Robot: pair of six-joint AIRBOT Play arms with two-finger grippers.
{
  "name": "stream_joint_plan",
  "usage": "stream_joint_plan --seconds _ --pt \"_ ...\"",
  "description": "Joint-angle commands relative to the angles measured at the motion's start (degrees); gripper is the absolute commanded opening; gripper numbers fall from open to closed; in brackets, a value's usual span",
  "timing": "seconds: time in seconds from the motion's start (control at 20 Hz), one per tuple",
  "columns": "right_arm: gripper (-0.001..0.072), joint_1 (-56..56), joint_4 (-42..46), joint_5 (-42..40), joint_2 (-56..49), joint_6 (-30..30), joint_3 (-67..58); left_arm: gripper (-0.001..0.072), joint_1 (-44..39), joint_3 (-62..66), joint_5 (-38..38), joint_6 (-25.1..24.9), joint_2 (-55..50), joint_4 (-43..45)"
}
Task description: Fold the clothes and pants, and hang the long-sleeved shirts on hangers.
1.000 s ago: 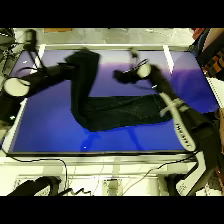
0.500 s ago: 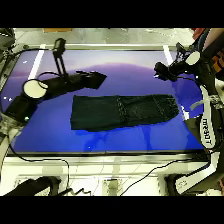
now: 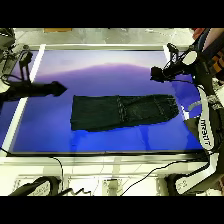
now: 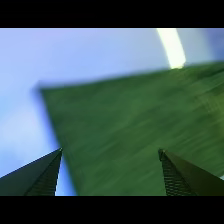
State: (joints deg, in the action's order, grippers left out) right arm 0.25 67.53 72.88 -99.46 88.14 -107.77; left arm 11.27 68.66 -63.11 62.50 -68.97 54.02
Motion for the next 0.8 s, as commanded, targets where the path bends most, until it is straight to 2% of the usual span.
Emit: stream_joint_plan --seconds 0.0,0.2,0.45,0.5,0.75 --pt "0.0057 0.6 -0.1 -0.3 0.0 -0.8 0.0 0.0706 7.6 -4.3 -4.8 -2.9 -4.3 2.5" --pt "0.0057 0.6 -0.1 -0.5 0.0 -0.9 0.0 0.0706 8.3 -10.9 -0.2 -6.8 -11.5 -7.8" --pt "0.0057 0.6 -0.2 -0.7 0.0 -0.9 0.0 0.0706 3.7 -12.0 1.4 -16.6 -23.8 -25.5" --pt "0.0057 0.6 -0.2 -0.7 0.0 -0.9 0.0 0.0703 2.3 -12.0 2.3 -17.9 -25.6 -26.7" --pt "0.0057 3.5 -0.2 -1.3 0.0 -3.8 0.1 0.0681 -3.3 -11.6 5.2 -17.9 -28.0 -27.1"
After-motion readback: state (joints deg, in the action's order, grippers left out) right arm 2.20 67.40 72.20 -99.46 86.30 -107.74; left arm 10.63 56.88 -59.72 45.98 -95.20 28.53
